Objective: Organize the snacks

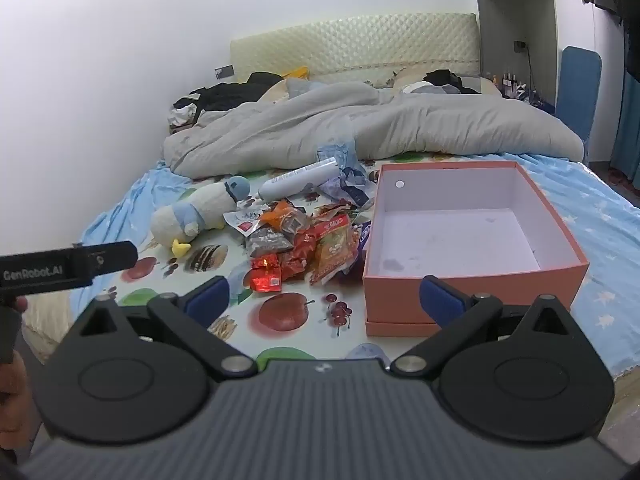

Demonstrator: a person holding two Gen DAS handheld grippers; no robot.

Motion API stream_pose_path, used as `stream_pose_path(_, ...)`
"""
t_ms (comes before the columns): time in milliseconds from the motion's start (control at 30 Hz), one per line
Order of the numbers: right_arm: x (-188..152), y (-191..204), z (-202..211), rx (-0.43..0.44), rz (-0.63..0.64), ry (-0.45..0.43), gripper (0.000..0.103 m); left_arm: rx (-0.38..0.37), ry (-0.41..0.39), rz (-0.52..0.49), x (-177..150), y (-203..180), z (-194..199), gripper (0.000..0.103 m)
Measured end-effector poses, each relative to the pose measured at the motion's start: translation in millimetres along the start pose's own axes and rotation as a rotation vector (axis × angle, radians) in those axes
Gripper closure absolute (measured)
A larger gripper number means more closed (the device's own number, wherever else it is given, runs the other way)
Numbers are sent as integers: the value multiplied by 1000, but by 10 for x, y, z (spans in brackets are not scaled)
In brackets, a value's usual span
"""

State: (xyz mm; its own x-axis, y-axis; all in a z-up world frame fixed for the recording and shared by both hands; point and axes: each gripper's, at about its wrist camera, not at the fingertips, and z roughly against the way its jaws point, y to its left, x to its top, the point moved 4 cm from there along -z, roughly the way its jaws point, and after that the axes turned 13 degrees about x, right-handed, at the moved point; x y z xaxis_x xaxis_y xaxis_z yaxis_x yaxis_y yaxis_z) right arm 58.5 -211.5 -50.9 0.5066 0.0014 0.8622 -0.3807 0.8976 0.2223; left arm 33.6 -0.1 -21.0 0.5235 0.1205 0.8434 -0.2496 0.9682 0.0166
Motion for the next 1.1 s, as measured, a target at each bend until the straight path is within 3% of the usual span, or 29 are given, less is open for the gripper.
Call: stream_pose_path(1100,-48,-63,-25,-16,-55,-10,0,-56,37,-37,-12,-95,-18,0)
